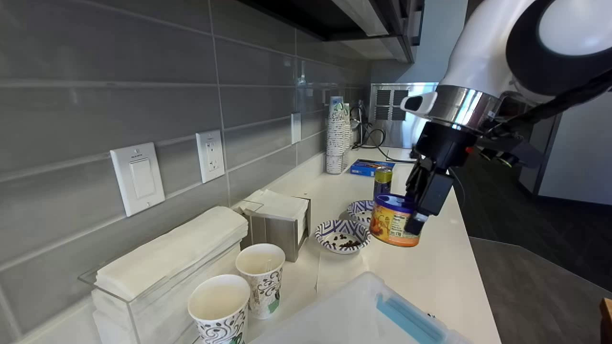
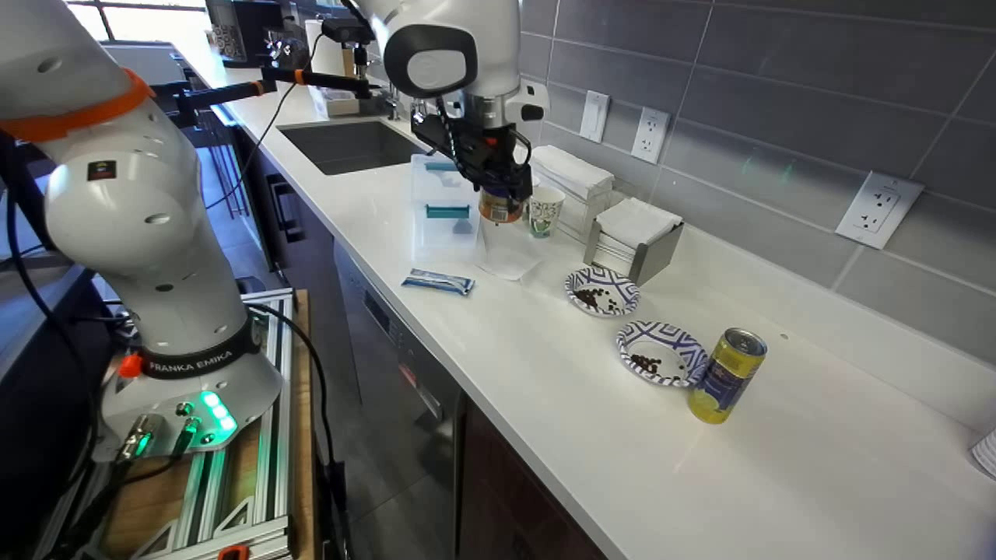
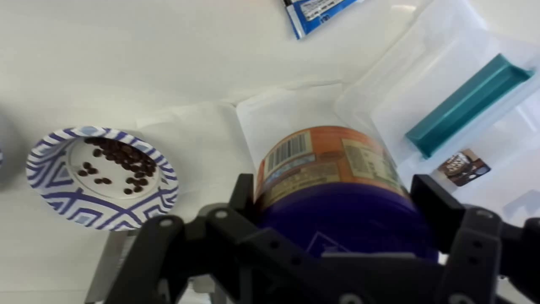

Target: Remove the container with the blue lid from the clear container on the left.

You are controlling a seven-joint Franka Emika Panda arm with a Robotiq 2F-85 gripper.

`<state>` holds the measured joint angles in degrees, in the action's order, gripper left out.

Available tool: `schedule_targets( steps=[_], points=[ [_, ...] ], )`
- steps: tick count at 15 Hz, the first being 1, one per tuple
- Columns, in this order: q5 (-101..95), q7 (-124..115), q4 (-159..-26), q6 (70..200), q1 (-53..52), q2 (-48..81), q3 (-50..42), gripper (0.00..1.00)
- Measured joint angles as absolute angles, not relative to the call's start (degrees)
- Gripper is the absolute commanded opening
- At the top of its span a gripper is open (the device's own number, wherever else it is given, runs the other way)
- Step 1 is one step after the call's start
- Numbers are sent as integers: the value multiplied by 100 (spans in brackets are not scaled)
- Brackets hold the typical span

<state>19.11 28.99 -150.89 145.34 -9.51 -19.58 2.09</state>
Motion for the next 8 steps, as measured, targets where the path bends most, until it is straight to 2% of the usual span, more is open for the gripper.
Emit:
schedule_targets(
  steps=[8],
  points=[
    [1514,2094,-15220,15660,-562,-951,-74,68]
  ],
)
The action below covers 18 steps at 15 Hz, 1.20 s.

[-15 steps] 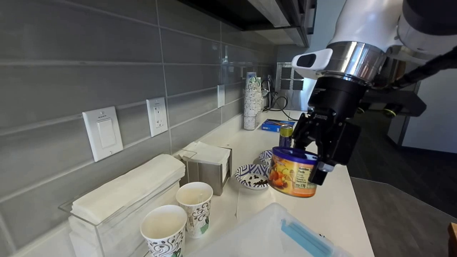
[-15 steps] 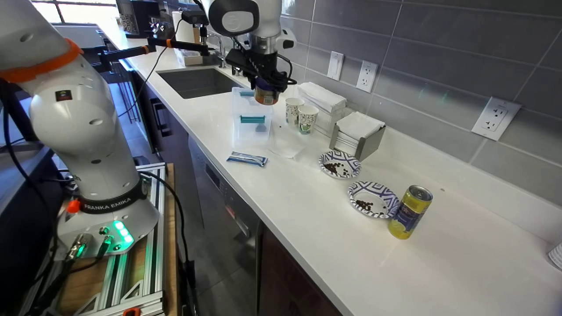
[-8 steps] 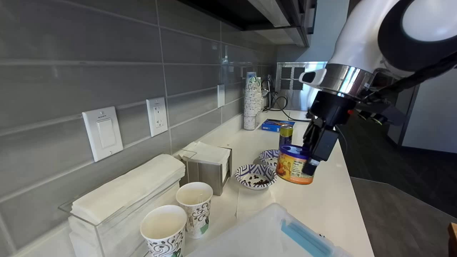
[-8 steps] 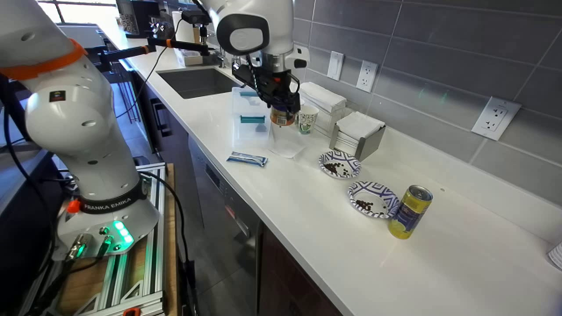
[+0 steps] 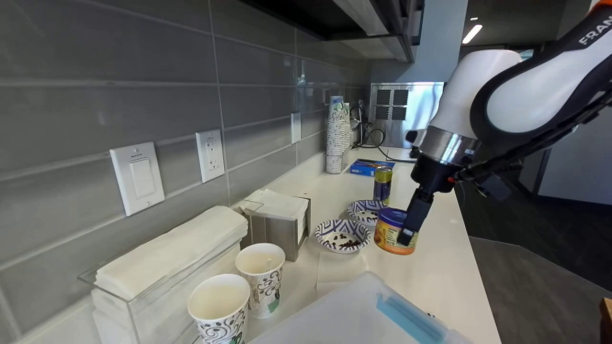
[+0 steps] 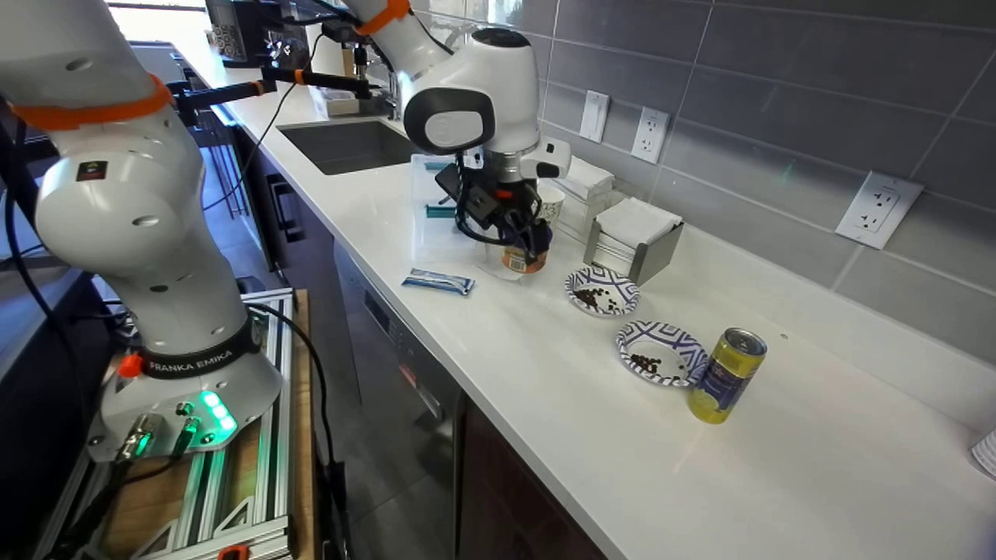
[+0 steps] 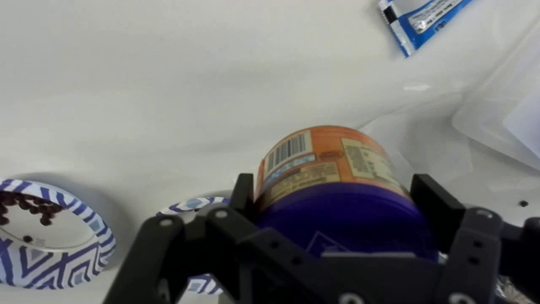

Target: Remove the container with the blue lid from the clear container on the left.

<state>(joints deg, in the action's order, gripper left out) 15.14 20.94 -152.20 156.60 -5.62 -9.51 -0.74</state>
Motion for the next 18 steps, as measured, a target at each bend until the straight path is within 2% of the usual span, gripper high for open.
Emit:
schedule_targets(
  steps=[9,17,18],
  points=[
    [779,1141,-15147,16457,-216,110,-80,68],
    [120,476,-14977,16532,-126,593,-100,68],
    [42,426,-14957,16532,-126,611,-107,98]
  ],
)
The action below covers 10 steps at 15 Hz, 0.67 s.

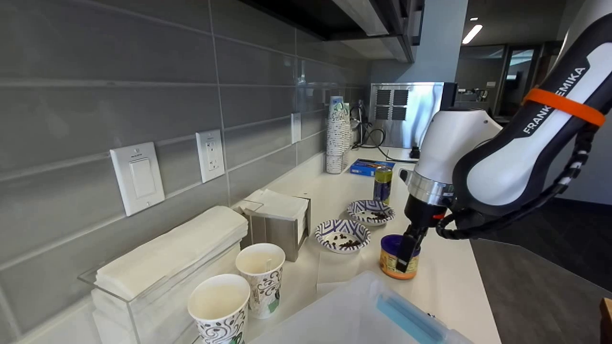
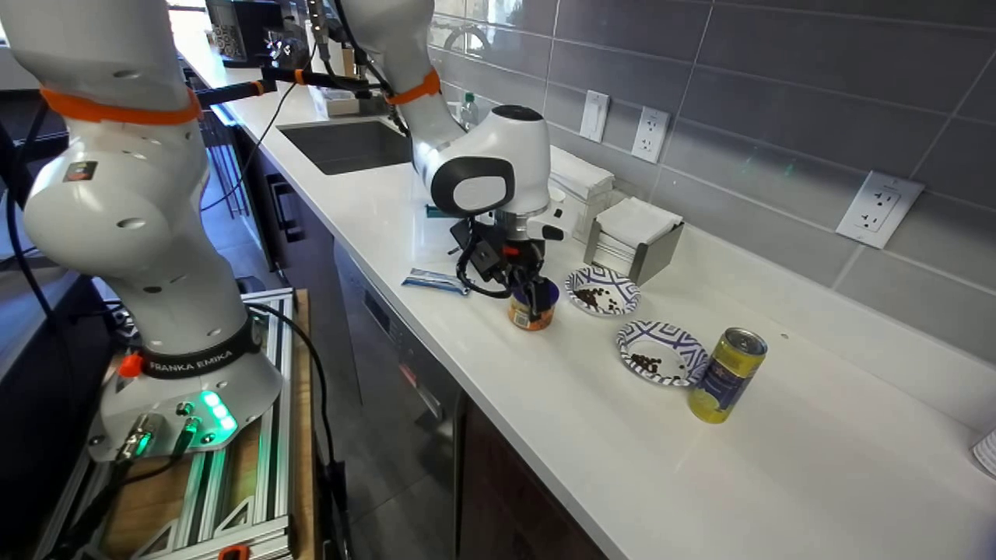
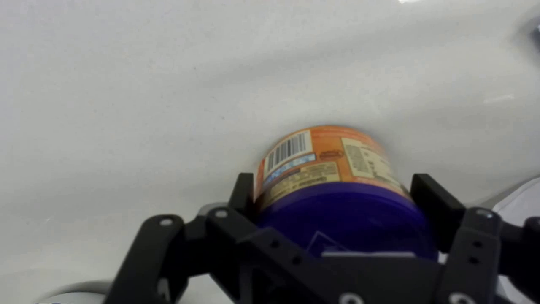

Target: Remove the container with the blue lid from the clear container on the left.

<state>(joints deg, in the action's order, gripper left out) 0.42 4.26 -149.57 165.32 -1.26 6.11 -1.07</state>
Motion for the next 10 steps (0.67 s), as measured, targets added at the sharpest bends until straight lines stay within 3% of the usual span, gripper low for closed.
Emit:
schedule_targets(
  steps=[10],
  points=[
    [-470,324,-14959,15991,-128,-146,-109,100]
  ],
)
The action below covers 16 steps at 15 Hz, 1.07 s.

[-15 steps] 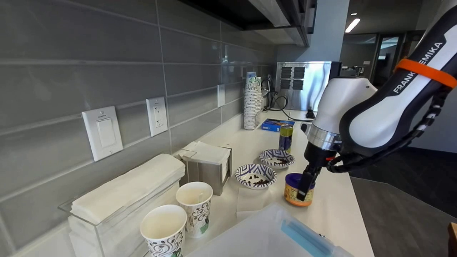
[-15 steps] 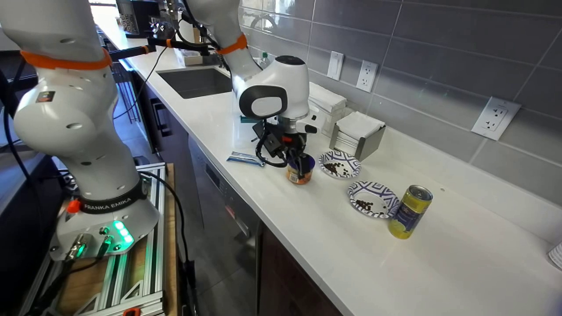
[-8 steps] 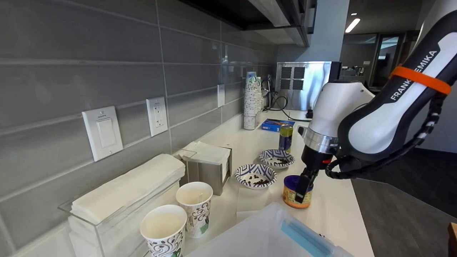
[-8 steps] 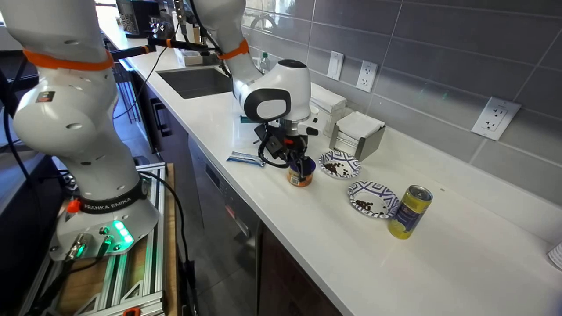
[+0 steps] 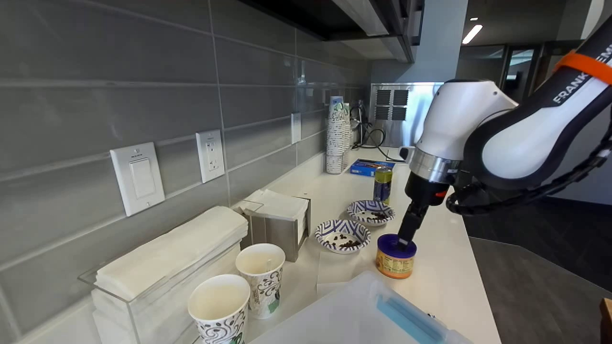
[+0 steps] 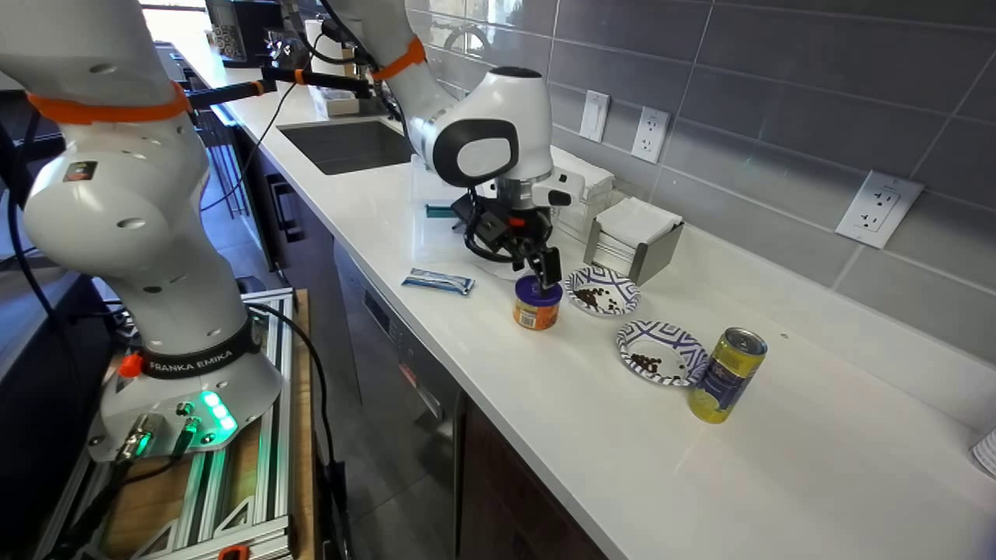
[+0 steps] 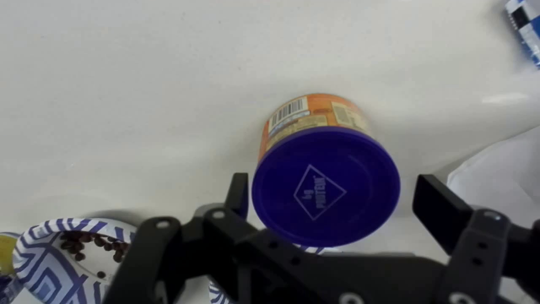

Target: Remove the container with the blue lid from the clear container on the left.

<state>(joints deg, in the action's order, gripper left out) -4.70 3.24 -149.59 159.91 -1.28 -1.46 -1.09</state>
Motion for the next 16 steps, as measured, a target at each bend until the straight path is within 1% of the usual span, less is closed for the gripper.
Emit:
schedule_targets(
  steps=[9,11,16],
  points=[
    [-636,333,-15198,13641,-92,-2628,21,100],
    [-632,335,-15196,13569,-90,-2829,24,100],
    [-632,335,-15192,13577,-89,-2666,24,100]
  ],
)
